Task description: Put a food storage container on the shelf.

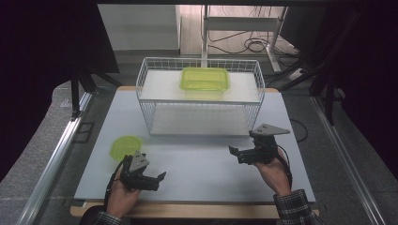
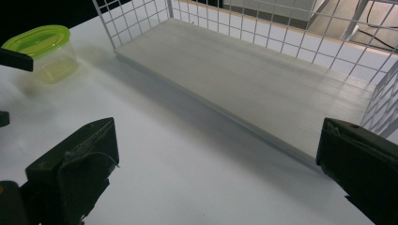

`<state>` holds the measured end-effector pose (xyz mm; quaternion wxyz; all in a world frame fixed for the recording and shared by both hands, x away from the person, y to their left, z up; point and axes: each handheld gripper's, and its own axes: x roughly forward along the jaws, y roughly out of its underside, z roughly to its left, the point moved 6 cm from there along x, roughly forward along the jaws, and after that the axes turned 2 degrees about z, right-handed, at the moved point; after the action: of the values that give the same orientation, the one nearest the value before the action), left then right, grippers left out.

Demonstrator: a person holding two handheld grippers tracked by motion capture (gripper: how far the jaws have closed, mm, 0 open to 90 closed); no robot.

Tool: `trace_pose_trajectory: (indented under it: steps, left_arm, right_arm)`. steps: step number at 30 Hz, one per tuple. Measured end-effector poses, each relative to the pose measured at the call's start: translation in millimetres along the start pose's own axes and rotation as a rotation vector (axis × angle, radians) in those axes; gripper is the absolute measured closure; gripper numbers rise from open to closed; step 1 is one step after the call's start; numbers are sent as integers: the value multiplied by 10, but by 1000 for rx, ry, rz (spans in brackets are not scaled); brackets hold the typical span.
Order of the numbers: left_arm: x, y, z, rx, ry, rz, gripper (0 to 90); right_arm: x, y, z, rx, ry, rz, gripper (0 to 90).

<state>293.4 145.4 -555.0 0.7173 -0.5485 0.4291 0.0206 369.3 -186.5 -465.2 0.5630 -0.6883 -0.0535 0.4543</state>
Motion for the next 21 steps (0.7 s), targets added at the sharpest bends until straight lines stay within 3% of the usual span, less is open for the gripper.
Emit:
trace_pose_trajectory:
  steps: [11,21]
  left_arm:
    - [61,-6,-91,39,30,2,24]
    - [70,1,-102,72,25,8,22]
  right_arm:
    - [35,327,23,-7,-8,17,0]
    - [52,609,-5,33,2,28,1]
